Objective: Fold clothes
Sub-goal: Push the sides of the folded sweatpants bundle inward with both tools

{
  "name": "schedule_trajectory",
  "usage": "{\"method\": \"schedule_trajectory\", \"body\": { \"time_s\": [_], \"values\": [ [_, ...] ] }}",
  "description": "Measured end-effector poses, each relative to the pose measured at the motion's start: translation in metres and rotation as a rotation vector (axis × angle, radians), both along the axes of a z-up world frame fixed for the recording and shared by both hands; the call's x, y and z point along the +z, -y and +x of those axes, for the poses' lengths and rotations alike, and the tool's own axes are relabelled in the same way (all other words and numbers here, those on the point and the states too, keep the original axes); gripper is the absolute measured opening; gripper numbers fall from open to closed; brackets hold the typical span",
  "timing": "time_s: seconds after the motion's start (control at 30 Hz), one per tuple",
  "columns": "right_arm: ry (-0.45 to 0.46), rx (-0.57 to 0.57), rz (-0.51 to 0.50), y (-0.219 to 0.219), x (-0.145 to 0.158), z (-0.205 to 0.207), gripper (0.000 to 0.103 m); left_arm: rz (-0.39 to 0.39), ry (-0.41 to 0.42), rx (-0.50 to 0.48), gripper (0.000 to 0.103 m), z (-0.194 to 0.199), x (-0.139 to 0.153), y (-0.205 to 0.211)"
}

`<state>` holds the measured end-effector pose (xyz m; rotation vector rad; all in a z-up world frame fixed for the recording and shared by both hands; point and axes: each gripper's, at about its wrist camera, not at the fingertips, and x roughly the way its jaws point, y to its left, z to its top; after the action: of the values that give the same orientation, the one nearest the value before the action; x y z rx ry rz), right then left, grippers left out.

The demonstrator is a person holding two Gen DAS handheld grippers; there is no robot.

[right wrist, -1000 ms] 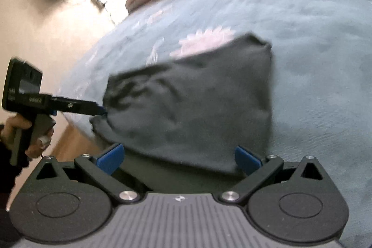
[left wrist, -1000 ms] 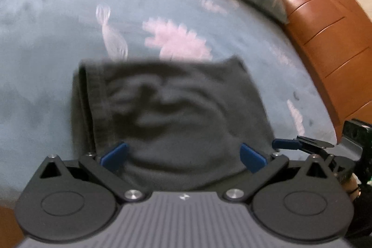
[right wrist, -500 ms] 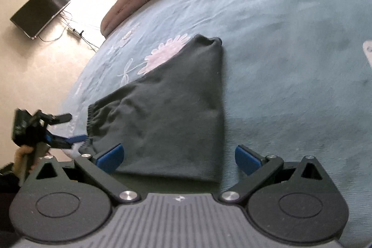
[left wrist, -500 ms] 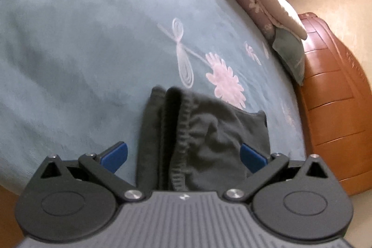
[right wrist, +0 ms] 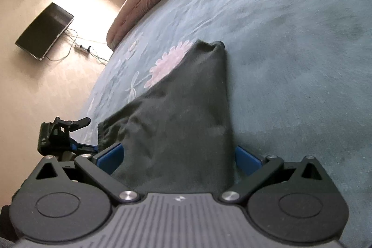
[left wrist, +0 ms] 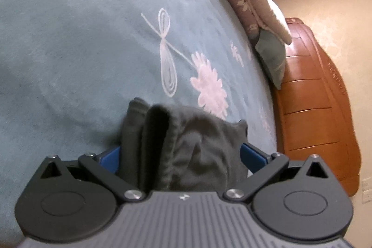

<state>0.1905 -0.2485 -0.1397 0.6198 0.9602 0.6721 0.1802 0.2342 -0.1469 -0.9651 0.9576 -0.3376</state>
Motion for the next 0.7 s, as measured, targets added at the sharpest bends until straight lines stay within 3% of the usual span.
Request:
{"method": "schedule_trajectory", "body": {
  "time_s": [0.17, 0.27, 0.53, 0.7],
  "values": [
    [-0.005, -0.014, 0.028, 0.002, -0.002, -0.002, 0.103, -0.075, -0.025, -0.051, 0.102, -0.023, -0.009, 0.001],
    [-0.002, -0.011, 0.036, 0.003, -0.004, -0.003, 0.103, -0.054, -0.023, -0.088, 0.102, -0.030, -0.007, 0.004],
    [0.001, -0.010, 0.019, 0.002, -0.003, -0.003, 0.103, -0.066, -0.017, -0.109, 0.102, 0.009, -0.009, 0.014],
    [0.005, -0.006, 0.022, 0.002, -0.003, -0.003, 0.103, -0.058, 0.005, -0.161, 0.101, 0.002, -0.011, 0.015]
  ]
}}
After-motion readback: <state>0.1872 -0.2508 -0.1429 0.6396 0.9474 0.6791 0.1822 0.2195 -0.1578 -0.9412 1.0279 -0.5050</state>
